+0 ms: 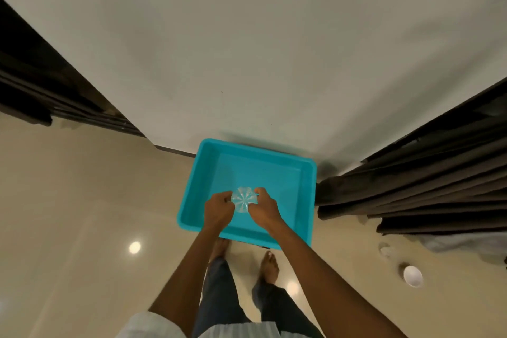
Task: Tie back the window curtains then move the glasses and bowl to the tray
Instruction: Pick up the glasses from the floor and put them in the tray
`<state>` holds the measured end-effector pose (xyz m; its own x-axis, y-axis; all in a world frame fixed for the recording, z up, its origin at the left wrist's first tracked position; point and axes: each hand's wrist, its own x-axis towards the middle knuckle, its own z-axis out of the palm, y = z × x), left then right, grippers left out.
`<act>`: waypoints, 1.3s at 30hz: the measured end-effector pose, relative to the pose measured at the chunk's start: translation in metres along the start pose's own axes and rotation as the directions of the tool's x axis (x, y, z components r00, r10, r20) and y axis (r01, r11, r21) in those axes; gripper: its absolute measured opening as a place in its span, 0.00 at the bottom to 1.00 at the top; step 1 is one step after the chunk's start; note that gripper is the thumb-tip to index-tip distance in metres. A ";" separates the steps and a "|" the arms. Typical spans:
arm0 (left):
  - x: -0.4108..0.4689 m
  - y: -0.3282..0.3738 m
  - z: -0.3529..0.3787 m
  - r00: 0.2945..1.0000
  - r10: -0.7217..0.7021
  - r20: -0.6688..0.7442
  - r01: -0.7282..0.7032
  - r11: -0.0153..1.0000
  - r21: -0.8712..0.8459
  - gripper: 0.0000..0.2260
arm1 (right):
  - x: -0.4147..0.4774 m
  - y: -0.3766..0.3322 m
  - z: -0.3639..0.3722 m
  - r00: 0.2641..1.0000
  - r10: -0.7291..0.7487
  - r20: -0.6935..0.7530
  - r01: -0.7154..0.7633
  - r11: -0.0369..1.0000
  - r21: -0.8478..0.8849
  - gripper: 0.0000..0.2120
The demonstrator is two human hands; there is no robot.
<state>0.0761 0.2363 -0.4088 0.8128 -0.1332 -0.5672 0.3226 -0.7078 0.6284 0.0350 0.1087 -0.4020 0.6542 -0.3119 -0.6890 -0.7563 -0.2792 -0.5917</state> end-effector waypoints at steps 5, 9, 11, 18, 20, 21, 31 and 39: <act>0.060 -0.011 -0.028 0.995 -0.014 0.094 0.019 0.998 -0.054 0.16 | 0.053 -0.032 0.031 0.997 0.065 0.032 -0.066 0.997 0.036 0.22; 0.114 -0.025 -0.045 0.991 -0.053 0.126 0.063 0.995 -0.072 0.15 | 0.102 -0.055 0.058 0.994 0.106 0.008 -0.106 0.989 0.098 0.23; 0.138 -0.030 -0.050 0.991 -0.038 0.129 0.045 0.998 -0.046 0.14 | 0.124 -0.063 0.069 0.992 0.125 0.005 -0.124 0.983 0.134 0.24; 0.206 -0.045 -0.049 0.983 -0.045 0.180 0.049 0.999 -0.015 0.18 | 0.188 -0.066 0.091 0.991 0.132 0.027 -0.134 0.976 0.169 0.23; 0.221 -0.049 -0.044 0.979 -0.045 0.200 0.051 0.998 -0.024 0.19 | 0.200 -0.064 0.095 0.991 0.129 0.040 -0.134 0.975 0.180 0.23; 0.227 -0.051 -0.042 0.978 -0.053 0.204 0.061 0.998 -0.033 0.19 | 0.205 -0.064 0.097 0.991 0.121 0.047 -0.128 0.975 0.180 0.22; 0.258 -0.062 -0.026 0.970 -0.027 0.241 0.043 0.997 -0.061 0.13 | 0.237 -0.057 0.112 0.991 0.108 0.077 -0.121 0.974 0.194 0.23; 0.260 -0.064 -0.024 0.968 -0.046 0.245 0.026 0.996 0.087 0.23 | 0.229 -0.053 0.107 0.985 0.170 0.008 -0.169 0.971 0.169 0.29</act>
<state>0.2789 0.2635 -0.5836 0.6530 -0.2663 -0.7090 0.3000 -0.7687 0.5649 0.2238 0.1498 -0.5732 0.5163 -0.3476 -0.7827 -0.8460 -0.0650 -0.5292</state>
